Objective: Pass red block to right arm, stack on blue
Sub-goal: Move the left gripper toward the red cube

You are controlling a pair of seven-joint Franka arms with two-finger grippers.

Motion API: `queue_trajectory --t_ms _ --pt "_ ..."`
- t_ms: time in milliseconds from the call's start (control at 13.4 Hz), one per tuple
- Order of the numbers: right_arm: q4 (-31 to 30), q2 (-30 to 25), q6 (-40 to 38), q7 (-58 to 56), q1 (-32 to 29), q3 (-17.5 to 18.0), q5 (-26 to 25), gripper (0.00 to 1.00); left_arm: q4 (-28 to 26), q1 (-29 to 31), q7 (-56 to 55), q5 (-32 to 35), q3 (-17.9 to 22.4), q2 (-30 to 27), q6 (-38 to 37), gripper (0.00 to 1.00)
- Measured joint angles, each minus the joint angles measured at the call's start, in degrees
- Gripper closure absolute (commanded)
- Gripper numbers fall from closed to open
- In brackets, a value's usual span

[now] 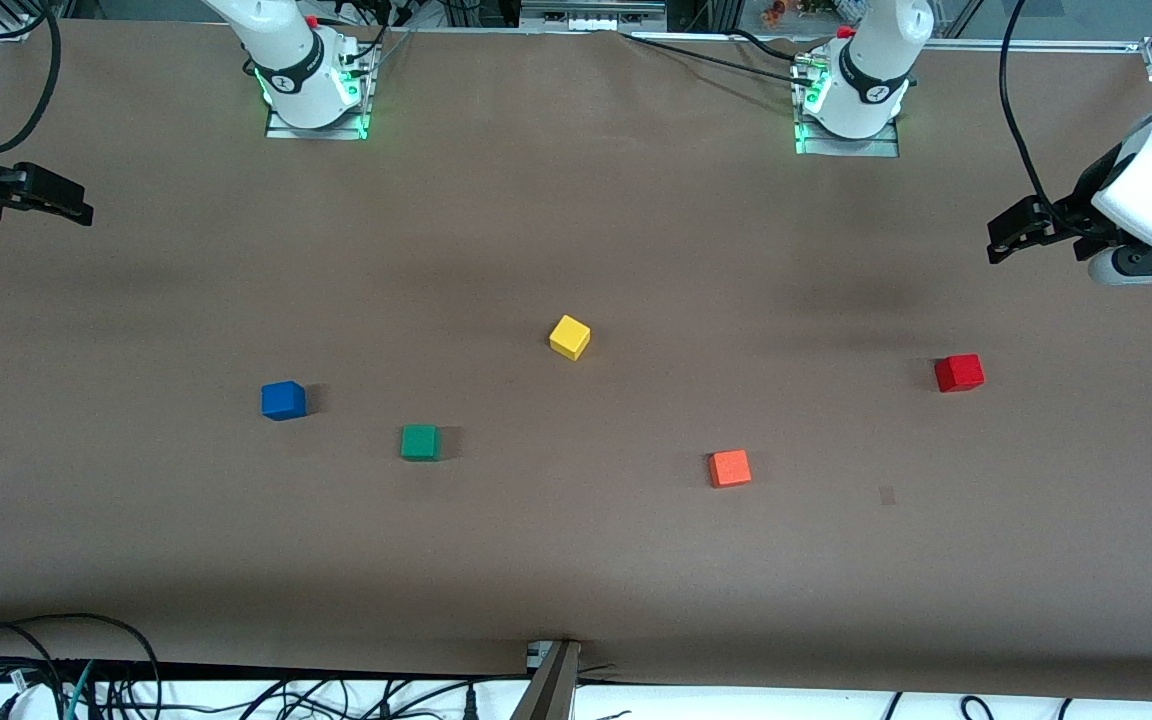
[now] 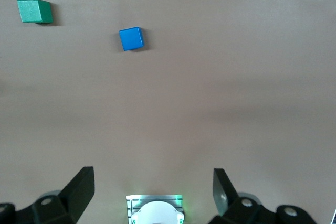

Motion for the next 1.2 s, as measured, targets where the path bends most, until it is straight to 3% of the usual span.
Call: queue_trajectory --t_ms 1196 --pt "0.00 0.20 0.00 0.00 -0.02 -0.39 0.00 0.00 1.44 -0.10 0.00 0.00 -0.11 2.66 -4.00 0.00"
